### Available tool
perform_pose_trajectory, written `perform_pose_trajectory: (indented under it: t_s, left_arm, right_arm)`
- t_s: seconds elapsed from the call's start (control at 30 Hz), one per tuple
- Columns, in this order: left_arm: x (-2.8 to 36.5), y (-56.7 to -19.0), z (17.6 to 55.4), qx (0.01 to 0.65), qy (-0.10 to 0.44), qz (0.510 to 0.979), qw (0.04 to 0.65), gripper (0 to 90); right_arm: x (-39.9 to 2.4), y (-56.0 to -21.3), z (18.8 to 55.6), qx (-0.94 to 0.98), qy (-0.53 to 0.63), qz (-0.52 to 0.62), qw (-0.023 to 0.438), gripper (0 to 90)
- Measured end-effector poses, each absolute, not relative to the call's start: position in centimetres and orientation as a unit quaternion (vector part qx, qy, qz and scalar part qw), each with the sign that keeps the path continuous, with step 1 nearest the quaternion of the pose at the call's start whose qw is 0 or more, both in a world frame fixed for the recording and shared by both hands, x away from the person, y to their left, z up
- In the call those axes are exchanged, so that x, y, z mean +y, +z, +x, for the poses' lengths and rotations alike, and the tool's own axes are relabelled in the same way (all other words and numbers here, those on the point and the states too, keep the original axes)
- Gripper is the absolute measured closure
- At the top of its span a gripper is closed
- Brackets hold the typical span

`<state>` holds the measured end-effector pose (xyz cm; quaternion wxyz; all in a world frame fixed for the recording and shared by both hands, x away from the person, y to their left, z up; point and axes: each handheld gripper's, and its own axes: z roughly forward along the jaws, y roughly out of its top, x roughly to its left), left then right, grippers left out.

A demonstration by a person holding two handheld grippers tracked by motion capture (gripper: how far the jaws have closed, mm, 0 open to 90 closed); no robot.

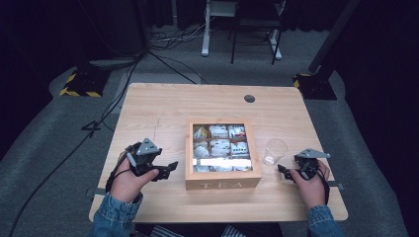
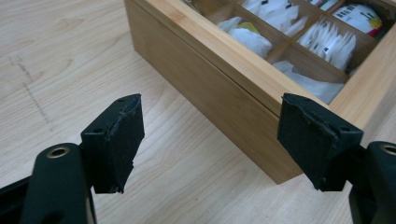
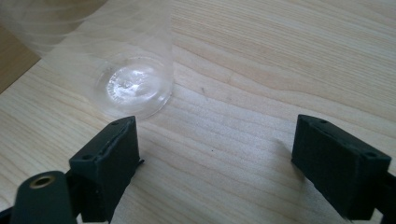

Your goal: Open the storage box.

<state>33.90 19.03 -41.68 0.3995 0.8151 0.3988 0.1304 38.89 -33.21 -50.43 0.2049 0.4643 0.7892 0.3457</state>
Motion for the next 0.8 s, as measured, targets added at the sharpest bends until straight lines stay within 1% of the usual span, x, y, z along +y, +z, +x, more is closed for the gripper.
perform_pose_trajectory:
  t_s: [0.13,0.27,0.43,0.53,0.8]
  left_arm:
    - [18.2,-41.9,33.8,0.386,0.123,0.822,0.401,23.0]
    - [17.3,-42.1,33.6,0.372,0.103,0.824,0.415,22.0]
    - [16.3,-42.5,33.5,0.355,0.100,0.833,0.412,20.8]
    - [15.9,-42.8,33.5,0.350,0.111,0.835,0.409,18.9]
    - [15.0,-43.1,33.3,0.344,0.103,0.834,0.418,18.6]
  right_arm:
    - [-33.2,-50.4,38.9,0.789,0.346,0.464,0.205,14.8]
    - [-33.2,-50.4,38.9,0.789,0.346,0.464,0.205,14.8]
    - [-33.2,-50.4,38.9,0.789,0.346,0.464,0.205,14.8]
    - [-33.2,-50.4,38.9,0.789,0.346,0.464,0.205,14.8]
    - [-33.2,-50.4,38.9,0.789,0.346,0.464,0.205,14.8]
